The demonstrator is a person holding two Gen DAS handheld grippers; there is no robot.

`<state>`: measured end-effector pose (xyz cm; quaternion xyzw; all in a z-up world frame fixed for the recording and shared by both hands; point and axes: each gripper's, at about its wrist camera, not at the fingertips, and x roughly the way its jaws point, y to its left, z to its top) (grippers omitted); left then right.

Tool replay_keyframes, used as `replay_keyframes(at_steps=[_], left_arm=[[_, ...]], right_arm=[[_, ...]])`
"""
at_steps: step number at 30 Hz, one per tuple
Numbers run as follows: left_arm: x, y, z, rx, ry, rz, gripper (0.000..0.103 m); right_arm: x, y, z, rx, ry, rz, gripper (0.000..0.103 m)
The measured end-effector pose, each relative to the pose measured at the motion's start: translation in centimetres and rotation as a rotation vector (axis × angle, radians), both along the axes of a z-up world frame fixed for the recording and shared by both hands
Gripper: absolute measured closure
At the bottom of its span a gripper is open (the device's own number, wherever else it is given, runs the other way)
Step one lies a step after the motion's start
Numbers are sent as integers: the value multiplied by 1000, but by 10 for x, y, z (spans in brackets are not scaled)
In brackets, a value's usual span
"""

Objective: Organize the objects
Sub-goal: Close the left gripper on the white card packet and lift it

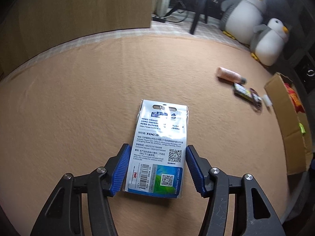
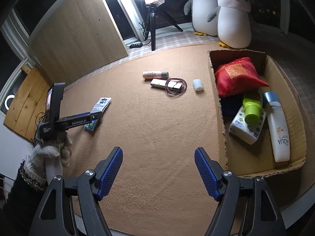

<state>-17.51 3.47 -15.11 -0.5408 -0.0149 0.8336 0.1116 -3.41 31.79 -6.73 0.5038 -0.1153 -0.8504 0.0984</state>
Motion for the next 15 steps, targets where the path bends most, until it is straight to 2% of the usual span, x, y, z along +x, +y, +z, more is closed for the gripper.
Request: replay_keyframes(at_steps=[7, 15], left_arm=[[19, 38, 21, 43, 32, -67, 42], [36, 119, 66, 104, 97, -239, 42]], right_arm=[[14, 25, 1, 1, 0, -50, 31], [33, 71, 0, 12, -10, -148, 31]])
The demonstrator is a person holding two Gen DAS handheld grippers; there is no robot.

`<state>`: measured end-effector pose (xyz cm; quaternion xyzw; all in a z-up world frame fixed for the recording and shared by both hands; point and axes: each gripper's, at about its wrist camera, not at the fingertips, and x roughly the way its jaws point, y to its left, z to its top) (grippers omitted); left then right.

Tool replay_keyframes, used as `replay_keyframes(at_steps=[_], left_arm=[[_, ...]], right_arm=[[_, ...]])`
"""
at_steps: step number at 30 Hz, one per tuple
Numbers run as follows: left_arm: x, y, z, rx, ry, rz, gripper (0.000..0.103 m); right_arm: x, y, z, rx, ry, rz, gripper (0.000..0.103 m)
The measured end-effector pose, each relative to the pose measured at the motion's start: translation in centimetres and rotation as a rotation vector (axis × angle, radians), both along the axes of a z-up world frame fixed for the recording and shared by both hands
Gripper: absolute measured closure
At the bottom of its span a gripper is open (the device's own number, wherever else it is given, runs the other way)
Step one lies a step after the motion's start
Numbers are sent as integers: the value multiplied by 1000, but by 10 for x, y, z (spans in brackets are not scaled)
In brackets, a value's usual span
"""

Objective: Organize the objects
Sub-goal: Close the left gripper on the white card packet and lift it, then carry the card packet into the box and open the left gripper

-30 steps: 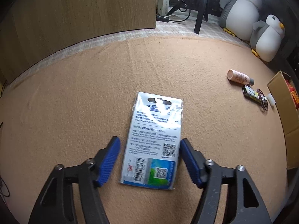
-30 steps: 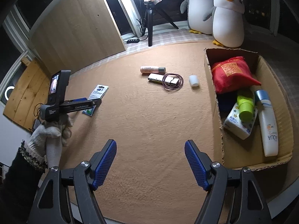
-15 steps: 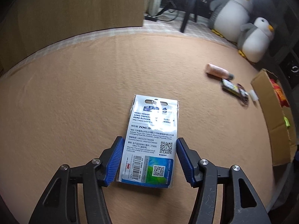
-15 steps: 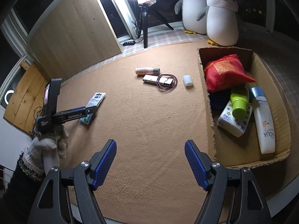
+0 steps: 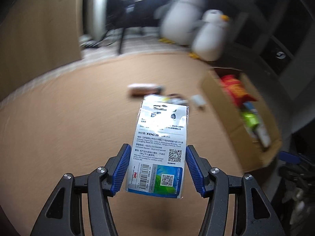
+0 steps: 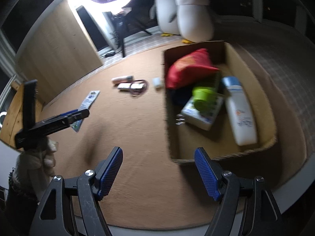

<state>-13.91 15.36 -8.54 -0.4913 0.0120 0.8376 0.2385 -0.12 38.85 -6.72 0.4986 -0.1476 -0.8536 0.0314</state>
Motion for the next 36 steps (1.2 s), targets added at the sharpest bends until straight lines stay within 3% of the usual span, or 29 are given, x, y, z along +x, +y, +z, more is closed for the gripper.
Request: replay_keyframes(at_steps=[8, 19, 23, 27, 36], left_arm=[[22, 99, 26, 51, 30, -201, 42], [46, 195, 22, 43, 21, -373, 42], [49, 210, 21, 51, 14, -399, 42], [47, 212, 24, 71, 4, -380, 33], [33, 165, 30, 75, 22, -289, 33]], right_arm=[[15, 36, 0, -3, -3, -83, 31], [36, 75, -4, -4, -11, -174, 31], [41, 83, -9, -12, -21, -197, 31], [43, 85, -12, -15, -30, -195, 31], [34, 66, -12, -34, -29, -144, 31]])
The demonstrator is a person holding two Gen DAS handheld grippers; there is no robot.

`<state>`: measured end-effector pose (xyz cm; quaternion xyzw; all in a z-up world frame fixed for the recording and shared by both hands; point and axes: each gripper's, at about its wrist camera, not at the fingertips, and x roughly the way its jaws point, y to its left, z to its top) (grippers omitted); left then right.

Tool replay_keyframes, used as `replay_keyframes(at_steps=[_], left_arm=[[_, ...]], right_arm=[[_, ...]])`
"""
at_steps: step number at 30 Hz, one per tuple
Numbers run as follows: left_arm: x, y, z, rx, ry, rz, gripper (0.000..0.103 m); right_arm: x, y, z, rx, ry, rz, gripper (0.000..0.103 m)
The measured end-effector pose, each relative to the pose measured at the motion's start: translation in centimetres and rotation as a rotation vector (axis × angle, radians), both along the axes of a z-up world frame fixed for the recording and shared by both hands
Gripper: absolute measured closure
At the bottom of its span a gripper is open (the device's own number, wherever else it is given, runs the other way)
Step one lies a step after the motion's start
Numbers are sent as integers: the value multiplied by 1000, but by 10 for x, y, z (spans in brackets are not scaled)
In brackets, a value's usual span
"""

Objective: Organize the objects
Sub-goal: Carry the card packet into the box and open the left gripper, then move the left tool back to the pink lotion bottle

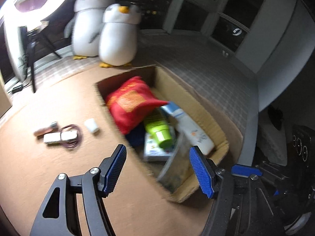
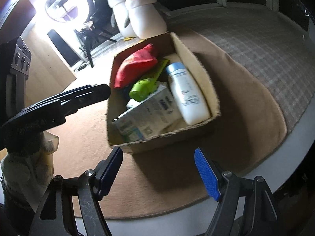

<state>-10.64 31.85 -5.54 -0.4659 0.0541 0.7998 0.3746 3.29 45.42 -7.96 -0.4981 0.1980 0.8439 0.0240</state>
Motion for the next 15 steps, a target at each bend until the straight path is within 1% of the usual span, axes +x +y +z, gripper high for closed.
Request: replay_keyframes(at_steps=[3, 5, 10, 15], left_arm=[[-14, -29, -3, -7, -7, 65, 33], [-27, -50, -5, -7, -18, 125, 33], [-71, -101, -11, 3, -47, 264, 33], [-118, -130, -21, -14, -74, 340, 33]], right_arm=[[-4, -11, 2, -8, 5, 28, 31], [-8, -19, 3, -13, 6, 44, 31], [-15, -37, 5, -22, 6, 81, 31], [-19, -53, 4, -26, -5, 118, 31]])
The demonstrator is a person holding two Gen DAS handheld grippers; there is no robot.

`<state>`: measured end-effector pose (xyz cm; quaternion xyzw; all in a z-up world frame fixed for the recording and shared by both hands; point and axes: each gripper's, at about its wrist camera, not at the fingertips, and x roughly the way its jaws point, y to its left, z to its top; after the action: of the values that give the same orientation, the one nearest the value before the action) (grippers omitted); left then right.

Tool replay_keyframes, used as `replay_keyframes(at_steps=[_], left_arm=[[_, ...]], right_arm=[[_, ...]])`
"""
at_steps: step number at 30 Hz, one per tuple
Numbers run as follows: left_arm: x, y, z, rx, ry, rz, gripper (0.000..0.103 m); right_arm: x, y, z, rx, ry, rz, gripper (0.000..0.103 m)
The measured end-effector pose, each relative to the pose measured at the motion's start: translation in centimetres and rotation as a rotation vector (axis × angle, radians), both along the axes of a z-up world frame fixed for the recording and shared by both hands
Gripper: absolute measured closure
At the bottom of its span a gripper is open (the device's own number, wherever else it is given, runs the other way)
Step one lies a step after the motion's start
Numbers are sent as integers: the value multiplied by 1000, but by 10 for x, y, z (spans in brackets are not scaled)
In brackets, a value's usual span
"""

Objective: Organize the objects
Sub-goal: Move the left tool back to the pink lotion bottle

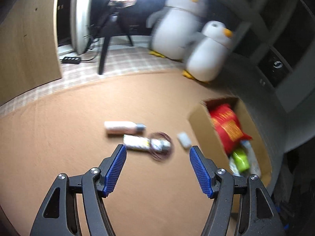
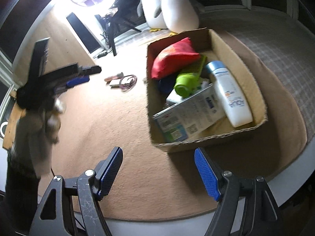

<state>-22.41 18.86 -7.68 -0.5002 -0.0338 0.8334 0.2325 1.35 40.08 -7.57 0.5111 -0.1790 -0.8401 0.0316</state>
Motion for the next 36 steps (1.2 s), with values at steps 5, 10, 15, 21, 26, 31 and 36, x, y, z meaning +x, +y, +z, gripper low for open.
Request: replay_keyframes(at_steps=[5, 10, 15, 21, 26, 31, 36], left_arm=[[-42, 6, -13, -40, -22, 13, 33], [-78, 26, -44, -52, -106, 19, 41], [-91, 40, -72, -88, -156, 15, 51], [-85, 56, -84, -166, -137, -35, 58], [-67, 68, -85, -241, -94, -120, 60], [-37, 75, -85, -294, -50, -206, 61], [1, 64, -82, -299, -23, -259, 61]], right_arm=[[2, -5, -8, 1, -29, 6, 31], [8, 1, -13, 8, -56, -12, 31], [14, 13, -17, 16, -72, -41, 31], [14, 24, -26, 10, -95, -73, 31], [8, 19, -26, 6, -92, -61, 31], [0, 8, -25, 4, -91, -35, 31], [-5, -1, -23, 3, -85, -19, 31]])
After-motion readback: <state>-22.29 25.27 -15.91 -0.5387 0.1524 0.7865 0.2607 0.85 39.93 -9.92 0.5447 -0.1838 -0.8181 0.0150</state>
